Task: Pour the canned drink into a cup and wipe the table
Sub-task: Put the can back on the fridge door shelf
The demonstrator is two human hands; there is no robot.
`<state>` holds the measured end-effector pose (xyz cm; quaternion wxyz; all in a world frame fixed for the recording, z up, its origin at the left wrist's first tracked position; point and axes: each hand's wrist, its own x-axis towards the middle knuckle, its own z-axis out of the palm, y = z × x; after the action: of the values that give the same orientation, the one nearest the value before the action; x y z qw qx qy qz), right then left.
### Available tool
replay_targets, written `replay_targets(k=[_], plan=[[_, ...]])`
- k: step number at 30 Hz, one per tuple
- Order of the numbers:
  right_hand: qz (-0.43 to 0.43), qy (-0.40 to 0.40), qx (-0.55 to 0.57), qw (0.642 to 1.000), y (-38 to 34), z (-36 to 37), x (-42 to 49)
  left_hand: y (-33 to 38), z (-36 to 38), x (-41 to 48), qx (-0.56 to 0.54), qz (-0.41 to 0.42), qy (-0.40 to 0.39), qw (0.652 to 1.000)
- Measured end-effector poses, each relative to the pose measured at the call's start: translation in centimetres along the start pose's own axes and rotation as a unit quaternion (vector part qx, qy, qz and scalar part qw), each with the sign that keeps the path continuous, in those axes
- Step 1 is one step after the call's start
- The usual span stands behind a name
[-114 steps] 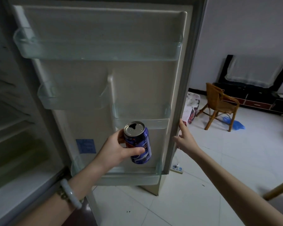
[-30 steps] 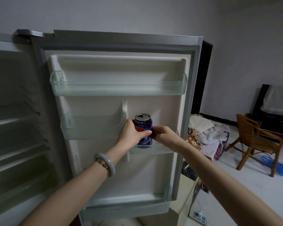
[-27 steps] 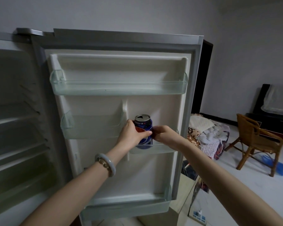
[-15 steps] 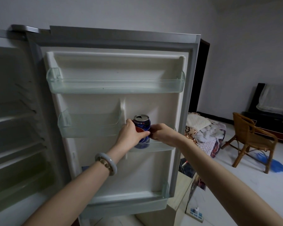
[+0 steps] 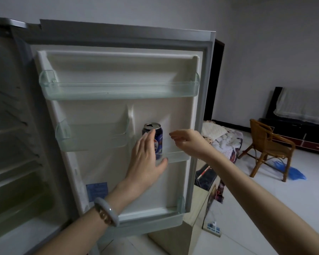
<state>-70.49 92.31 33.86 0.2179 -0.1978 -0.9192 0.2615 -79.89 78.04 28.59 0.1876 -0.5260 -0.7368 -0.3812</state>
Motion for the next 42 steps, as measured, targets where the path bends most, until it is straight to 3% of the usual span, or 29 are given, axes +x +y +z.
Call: replay_targets(k=[4,12,16,23,31,42], plan=[[-0.036,0.086,-0.029,0.995,1.8,-0.4,-3.7,0.4,1.6,-1.6,0.074,0.125,-0.021,0.989],[0.012,0.144,-0.027,0.989,10.9,-0.2,-6.4,3.2,9.5,-3.7,0.224,0.204,-0.095,0.948],[0.031,0.114,0.011,0.993,15.1,-0.7,-5.0,4.5,12.4,-1.8,0.284,0.142,-0.065,0.946],[-0.013,0.038,0.068,0.997,20.2,-1.5,-1.2,6.5,14.6,1.2,0.386,-0.024,-0.026,0.922],[-0.131,-0.026,0.135,0.982,22.6,-2.0,-0.4,8.1,14.9,0.7,0.415,-0.090,-0.033,0.905],[-0.217,-0.047,0.066,0.973,23.1,-2.0,-1.3,9.9,12.2,-3.3,0.446,-0.109,-0.043,0.887]])
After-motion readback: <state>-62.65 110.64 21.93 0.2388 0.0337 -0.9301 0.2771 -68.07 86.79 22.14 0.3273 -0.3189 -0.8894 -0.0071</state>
